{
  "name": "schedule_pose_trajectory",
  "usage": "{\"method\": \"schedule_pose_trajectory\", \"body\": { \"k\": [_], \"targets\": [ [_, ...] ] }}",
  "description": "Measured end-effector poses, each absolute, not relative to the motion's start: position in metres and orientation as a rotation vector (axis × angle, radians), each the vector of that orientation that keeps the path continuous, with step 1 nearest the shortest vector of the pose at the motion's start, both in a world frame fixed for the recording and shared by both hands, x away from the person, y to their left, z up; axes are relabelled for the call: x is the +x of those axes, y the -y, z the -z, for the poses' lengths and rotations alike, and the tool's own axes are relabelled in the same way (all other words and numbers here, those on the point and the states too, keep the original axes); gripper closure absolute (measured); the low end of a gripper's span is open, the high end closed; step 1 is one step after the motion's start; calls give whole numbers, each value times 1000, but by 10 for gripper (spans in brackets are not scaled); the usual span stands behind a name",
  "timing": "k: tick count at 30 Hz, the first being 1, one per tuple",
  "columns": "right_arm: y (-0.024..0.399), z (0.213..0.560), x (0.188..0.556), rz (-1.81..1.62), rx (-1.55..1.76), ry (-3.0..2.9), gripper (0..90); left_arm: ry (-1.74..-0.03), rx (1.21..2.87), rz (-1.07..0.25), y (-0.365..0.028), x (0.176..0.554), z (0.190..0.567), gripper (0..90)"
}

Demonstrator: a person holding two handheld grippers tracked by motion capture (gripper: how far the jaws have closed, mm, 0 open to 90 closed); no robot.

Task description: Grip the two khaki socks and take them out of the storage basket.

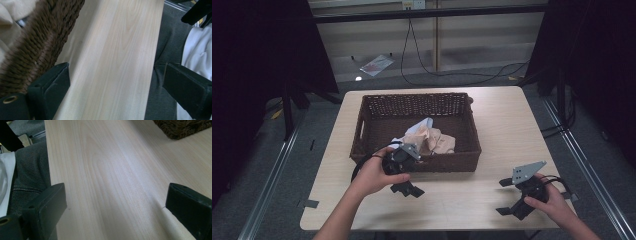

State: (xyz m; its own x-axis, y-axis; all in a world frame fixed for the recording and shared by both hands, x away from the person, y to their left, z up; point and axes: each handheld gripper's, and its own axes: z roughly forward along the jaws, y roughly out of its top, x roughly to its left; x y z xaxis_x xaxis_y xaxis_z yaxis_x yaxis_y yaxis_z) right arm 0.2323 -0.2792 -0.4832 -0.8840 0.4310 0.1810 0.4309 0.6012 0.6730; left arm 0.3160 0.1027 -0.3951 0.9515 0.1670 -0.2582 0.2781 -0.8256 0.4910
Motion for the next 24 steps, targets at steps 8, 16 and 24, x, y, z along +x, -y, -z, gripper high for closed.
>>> {"method": "schedule_pose_trajectory", "body": {
  "k": [8,16,24],
  "targets": [
    [279,483,232,-1179,746,-2814,31,-346,2540,270,-103,326,372,75],
    [279,483,232,-1180,742,-2817,31,-397,2527,261,-109,341,355,75],
    [278,484,232,-1181,744,-2814,31,-448,2547,225,-110,364,349,75]
  ]
}}
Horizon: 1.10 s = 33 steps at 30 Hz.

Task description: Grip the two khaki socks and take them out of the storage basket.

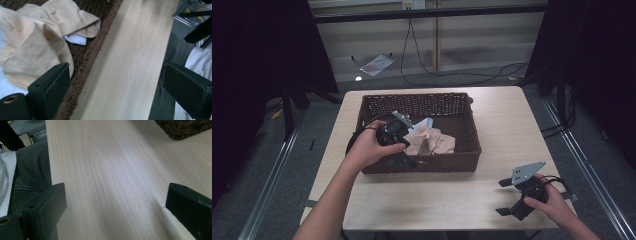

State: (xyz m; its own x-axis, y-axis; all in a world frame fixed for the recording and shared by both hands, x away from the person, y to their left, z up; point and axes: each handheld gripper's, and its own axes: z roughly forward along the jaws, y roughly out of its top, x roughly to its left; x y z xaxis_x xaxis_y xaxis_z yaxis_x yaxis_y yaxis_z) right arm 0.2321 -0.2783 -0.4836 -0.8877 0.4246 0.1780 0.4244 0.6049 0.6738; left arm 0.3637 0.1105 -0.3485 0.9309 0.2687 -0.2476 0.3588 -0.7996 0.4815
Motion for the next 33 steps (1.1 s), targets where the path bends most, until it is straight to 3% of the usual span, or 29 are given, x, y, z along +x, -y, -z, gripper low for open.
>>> {"method": "schedule_pose_trajectory", "body": {
  "k": [16,33],
  "targets": [
    [278,484,232,-1189,740,-2815,31,-662,2539,141,-107,402,363,66],
    [278,483,232,-1192,743,-2815,31,-717,2561,95,-99,432,390,62]
  ]
}}
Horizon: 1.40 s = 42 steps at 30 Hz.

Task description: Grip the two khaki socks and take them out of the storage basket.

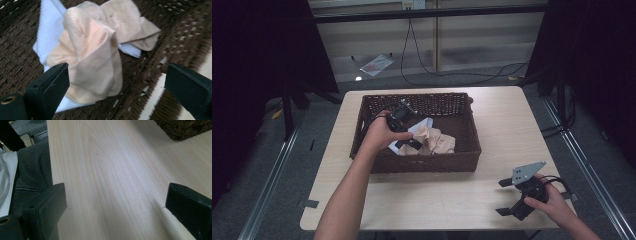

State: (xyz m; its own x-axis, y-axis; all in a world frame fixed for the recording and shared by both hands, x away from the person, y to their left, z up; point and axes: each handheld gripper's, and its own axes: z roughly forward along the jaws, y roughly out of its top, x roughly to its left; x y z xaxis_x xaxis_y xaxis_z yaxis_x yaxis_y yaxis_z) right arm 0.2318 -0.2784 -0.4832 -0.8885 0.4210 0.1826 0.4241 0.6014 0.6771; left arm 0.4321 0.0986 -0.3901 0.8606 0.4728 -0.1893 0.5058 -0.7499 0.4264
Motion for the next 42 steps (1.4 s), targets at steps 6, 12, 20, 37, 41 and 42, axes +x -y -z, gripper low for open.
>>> {"method": "schedule_pose_trajectory", "body": {
  "k": [6,12,20,37,41,42],
  "targets": [
    [279,483,232,1195,-728,2804,31,-712,2577,32,-97,439,399,155],
    [279,483,232,1190,-730,2807,31,-701,2573,5,-96,444,401,267],
    [279,483,232,1194,-730,2805,31,-666,2599,37,-91,448,411,438],
    [280,482,232,1201,-734,2808,31,-716,2633,156,-97,447,404,885],
    [279,482,232,1201,-739,2808,31,-752,2604,185,-102,446,392,885],
    [279,482,232,1201,-739,2808,31,-763,2605,190,-104,446,390,885]
  ]
}}
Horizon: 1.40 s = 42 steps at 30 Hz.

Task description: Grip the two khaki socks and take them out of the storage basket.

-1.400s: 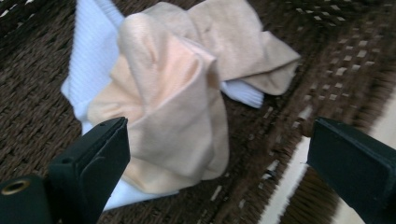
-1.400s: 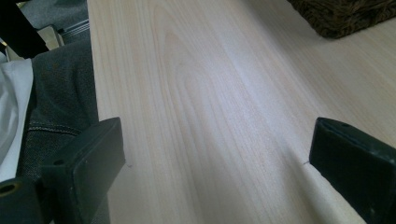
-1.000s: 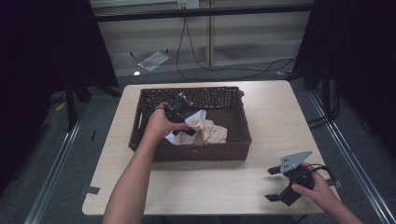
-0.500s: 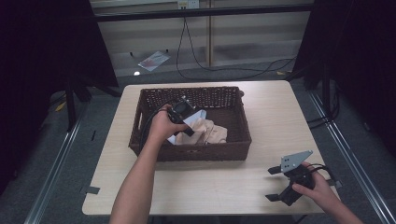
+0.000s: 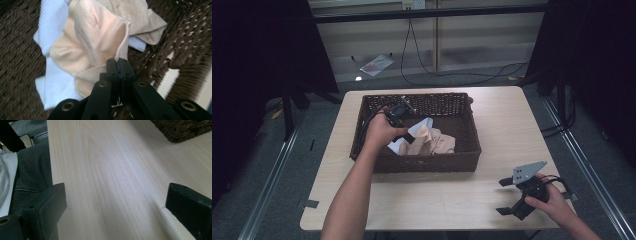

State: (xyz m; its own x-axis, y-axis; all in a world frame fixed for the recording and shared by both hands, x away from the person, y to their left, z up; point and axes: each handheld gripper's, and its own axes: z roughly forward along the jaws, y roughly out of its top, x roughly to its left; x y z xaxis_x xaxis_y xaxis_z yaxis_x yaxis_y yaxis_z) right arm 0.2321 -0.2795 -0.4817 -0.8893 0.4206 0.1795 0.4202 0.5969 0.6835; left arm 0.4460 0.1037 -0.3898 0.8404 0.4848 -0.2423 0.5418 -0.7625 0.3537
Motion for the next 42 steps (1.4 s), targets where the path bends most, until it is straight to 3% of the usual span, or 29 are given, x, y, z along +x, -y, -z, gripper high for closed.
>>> {"method": "schedule_pose_trajectory", "body": {
  "k": [19,42],
  "targets": [
    [279,482,233,-1213,739,-2798,31,-827,2579,182,-129,440,313,885],
    [279,482,233,-1209,739,-2803,31,-766,2551,249,-130,420,275,884]
  ]
}}
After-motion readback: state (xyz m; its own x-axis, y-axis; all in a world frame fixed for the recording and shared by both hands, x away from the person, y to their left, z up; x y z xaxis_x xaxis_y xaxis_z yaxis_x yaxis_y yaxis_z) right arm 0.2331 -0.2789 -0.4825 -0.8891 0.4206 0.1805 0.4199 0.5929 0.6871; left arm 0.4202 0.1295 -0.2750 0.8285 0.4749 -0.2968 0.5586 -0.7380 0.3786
